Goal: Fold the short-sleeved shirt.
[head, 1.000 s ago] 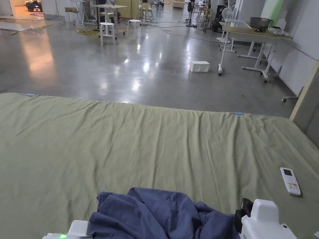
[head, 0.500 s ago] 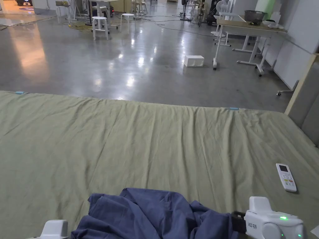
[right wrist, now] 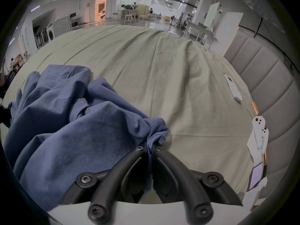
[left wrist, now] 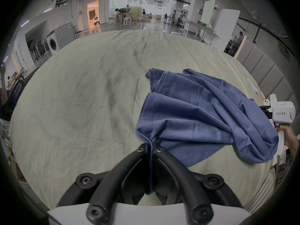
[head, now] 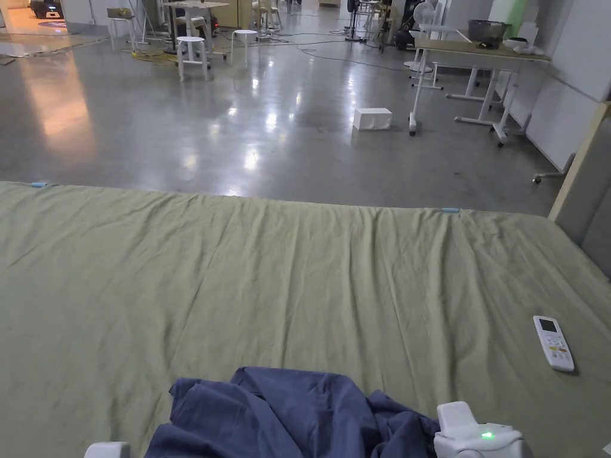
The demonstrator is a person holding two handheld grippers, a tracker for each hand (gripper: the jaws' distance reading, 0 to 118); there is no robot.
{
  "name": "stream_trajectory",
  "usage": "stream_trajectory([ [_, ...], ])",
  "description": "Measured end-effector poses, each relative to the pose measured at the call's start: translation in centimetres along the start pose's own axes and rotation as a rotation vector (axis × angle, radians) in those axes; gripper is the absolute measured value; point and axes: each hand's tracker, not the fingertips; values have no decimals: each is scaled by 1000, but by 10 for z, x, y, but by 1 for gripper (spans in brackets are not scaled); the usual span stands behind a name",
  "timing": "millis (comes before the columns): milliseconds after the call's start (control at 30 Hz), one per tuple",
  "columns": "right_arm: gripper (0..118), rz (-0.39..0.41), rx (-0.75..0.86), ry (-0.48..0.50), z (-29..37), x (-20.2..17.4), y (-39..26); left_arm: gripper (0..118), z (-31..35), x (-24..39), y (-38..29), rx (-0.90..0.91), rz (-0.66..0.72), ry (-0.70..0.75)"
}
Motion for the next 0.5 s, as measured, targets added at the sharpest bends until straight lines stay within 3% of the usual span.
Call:
stream_trajectory([
  [233, 4, -83, 188, -48, 57, 9, 2, 5, 25, -6, 11, 105, 7, -14],
  [500, 4, -60, 351, -113, 141, 24, 27, 5, 84, -17, 54, 259, -6, -38],
])
